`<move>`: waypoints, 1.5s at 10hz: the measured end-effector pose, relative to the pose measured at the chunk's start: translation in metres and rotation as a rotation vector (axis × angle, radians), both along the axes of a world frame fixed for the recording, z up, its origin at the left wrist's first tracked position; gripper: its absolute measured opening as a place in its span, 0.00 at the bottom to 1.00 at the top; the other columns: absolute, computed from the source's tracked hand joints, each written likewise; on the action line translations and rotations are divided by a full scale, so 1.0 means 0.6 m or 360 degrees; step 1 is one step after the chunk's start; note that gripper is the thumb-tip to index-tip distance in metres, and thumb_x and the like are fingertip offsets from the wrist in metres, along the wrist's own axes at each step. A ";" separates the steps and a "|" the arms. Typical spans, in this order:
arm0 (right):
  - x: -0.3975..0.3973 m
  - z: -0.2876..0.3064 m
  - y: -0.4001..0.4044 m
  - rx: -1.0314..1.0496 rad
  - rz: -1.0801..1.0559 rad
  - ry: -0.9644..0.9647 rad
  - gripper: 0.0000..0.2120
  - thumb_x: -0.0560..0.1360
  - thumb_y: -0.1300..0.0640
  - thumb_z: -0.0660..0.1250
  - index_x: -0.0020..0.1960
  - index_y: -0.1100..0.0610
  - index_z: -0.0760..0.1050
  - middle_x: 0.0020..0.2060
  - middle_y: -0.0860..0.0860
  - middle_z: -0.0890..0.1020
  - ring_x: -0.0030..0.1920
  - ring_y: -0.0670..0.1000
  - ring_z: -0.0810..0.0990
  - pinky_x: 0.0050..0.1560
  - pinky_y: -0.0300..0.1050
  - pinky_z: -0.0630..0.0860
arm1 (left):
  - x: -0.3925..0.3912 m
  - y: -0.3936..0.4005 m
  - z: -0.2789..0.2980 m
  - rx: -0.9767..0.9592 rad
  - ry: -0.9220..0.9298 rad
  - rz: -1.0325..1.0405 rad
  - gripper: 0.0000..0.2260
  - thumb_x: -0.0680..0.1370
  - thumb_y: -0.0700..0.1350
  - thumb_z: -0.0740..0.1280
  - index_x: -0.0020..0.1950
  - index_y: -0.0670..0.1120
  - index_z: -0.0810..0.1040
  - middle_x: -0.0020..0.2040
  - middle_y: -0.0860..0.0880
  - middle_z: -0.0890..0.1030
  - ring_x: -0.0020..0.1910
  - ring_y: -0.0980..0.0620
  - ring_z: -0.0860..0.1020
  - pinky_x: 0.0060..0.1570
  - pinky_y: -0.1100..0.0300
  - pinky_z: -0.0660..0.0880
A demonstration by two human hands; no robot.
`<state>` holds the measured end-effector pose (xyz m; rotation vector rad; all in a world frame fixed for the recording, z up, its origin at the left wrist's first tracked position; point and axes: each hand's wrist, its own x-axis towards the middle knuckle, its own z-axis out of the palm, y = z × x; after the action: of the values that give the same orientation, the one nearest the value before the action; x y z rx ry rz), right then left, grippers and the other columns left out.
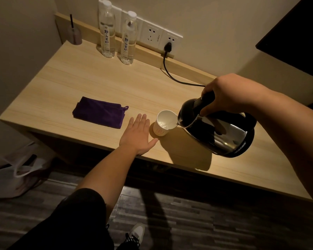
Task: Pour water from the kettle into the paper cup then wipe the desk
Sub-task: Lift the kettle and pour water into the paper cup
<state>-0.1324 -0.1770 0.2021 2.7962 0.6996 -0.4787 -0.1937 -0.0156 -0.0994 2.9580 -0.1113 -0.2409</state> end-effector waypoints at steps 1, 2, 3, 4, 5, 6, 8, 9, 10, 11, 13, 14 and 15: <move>0.000 0.001 0.001 -0.0005 -0.0001 -0.0004 0.24 0.68 0.45 0.74 0.60 0.56 0.78 0.44 0.53 0.80 0.43 0.54 0.77 0.40 0.42 0.73 | -0.001 -0.001 0.000 0.0007 -0.0006 0.0000 0.40 0.76 0.68 0.41 0.79 0.43 0.45 0.80 0.42 0.44 0.78 0.44 0.40 0.75 0.45 0.39; 0.001 0.003 -0.001 -0.0014 -0.0009 -0.0007 0.25 0.68 0.44 0.74 0.60 0.56 0.78 0.44 0.53 0.80 0.43 0.54 0.78 0.41 0.44 0.76 | -0.001 -0.001 0.000 0.0008 -0.0006 -0.0001 0.39 0.77 0.68 0.42 0.79 0.43 0.46 0.80 0.42 0.44 0.78 0.44 0.40 0.75 0.45 0.39; 0.003 0.005 -0.002 -0.0015 -0.0017 -0.0002 0.24 0.68 0.44 0.74 0.59 0.55 0.79 0.45 0.54 0.82 0.43 0.55 0.78 0.43 0.47 0.78 | 0.000 -0.001 0.001 0.0012 -0.0006 -0.0001 0.39 0.77 0.68 0.42 0.79 0.43 0.45 0.80 0.42 0.44 0.78 0.44 0.40 0.75 0.45 0.38; 0.004 0.007 -0.002 -0.0020 -0.0025 0.0000 0.24 0.68 0.44 0.74 0.59 0.55 0.79 0.44 0.54 0.81 0.42 0.55 0.78 0.41 0.45 0.76 | -0.001 0.000 0.001 0.0008 -0.0001 -0.0004 0.39 0.77 0.68 0.42 0.79 0.42 0.45 0.80 0.42 0.43 0.78 0.44 0.40 0.75 0.45 0.38; 0.004 0.008 -0.001 -0.0021 -0.0031 0.0006 0.24 0.68 0.45 0.74 0.59 0.56 0.79 0.44 0.55 0.81 0.42 0.55 0.78 0.41 0.45 0.76 | -0.001 0.000 0.001 0.0011 -0.0002 -0.0006 0.39 0.77 0.67 0.42 0.79 0.42 0.45 0.80 0.42 0.43 0.78 0.43 0.40 0.75 0.45 0.39; 0.004 0.007 0.001 -0.0028 -0.0018 0.0006 0.23 0.68 0.45 0.74 0.59 0.56 0.79 0.44 0.54 0.82 0.42 0.54 0.78 0.42 0.45 0.77 | -0.001 0.000 0.001 0.0009 -0.0002 -0.0005 0.39 0.77 0.67 0.42 0.79 0.42 0.46 0.80 0.42 0.44 0.78 0.43 0.40 0.75 0.45 0.39; 0.003 0.005 0.002 -0.0033 -0.0017 0.0015 0.23 0.68 0.45 0.74 0.59 0.55 0.79 0.43 0.53 0.81 0.41 0.54 0.78 0.41 0.43 0.75 | 0.001 0.000 0.001 0.0007 -0.0004 -0.0005 0.39 0.77 0.68 0.42 0.79 0.42 0.46 0.80 0.42 0.44 0.78 0.43 0.40 0.75 0.44 0.39; 0.003 0.007 0.002 -0.0040 -0.0014 0.0016 0.22 0.68 0.45 0.74 0.58 0.55 0.79 0.43 0.53 0.81 0.41 0.54 0.78 0.39 0.43 0.73 | 0.001 0.000 0.000 0.0000 -0.0008 -0.0003 0.39 0.77 0.68 0.43 0.79 0.42 0.46 0.80 0.42 0.44 0.78 0.43 0.40 0.75 0.44 0.40; 0.003 0.009 0.002 -0.0043 -0.0007 0.0017 0.21 0.68 0.46 0.74 0.58 0.55 0.79 0.42 0.53 0.81 0.41 0.54 0.77 0.39 0.43 0.73 | 0.001 0.000 0.001 -0.0007 -0.0009 -0.0009 0.39 0.77 0.68 0.43 0.79 0.42 0.46 0.80 0.42 0.44 0.78 0.43 0.40 0.75 0.45 0.39; 0.003 0.012 0.001 -0.0047 0.0002 0.0003 0.21 0.68 0.46 0.74 0.57 0.55 0.79 0.42 0.54 0.81 0.40 0.53 0.77 0.41 0.45 0.76 | 0.000 0.000 0.000 -0.0008 -0.0016 -0.0008 0.39 0.77 0.68 0.43 0.79 0.42 0.47 0.80 0.42 0.45 0.78 0.43 0.41 0.75 0.45 0.39; 0.004 0.008 -0.010 0.0013 -0.0045 -0.0010 0.21 0.69 0.47 0.74 0.58 0.55 0.79 0.42 0.53 0.80 0.40 0.53 0.77 0.39 0.43 0.74 | 0.000 0.000 -0.001 0.0000 -0.0006 -0.0005 0.39 0.77 0.68 0.41 0.79 0.42 0.46 0.80 0.42 0.44 0.78 0.43 0.40 0.75 0.45 0.39; -0.005 0.005 -0.035 0.0142 -0.0152 -0.0004 0.22 0.69 0.48 0.74 0.60 0.56 0.77 0.45 0.52 0.80 0.44 0.52 0.76 0.42 0.42 0.70 | 0.000 0.001 -0.001 0.0000 0.0002 -0.0009 0.40 0.76 0.68 0.41 0.79 0.42 0.46 0.80 0.42 0.44 0.78 0.44 0.40 0.75 0.44 0.40; -0.025 -0.010 -0.074 0.0367 -0.0294 0.0007 0.26 0.68 0.50 0.75 0.63 0.55 0.76 0.52 0.54 0.81 0.48 0.50 0.74 0.46 0.42 0.70 | 0.000 0.000 0.000 -0.0001 0.0022 -0.0022 0.40 0.77 0.68 0.41 0.79 0.42 0.45 0.80 0.42 0.43 0.78 0.44 0.39 0.75 0.44 0.40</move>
<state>-0.1476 -0.2211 0.1963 3.0951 0.5294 -0.4637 -0.1940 -0.0154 -0.0995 2.9552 -0.1296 -0.2631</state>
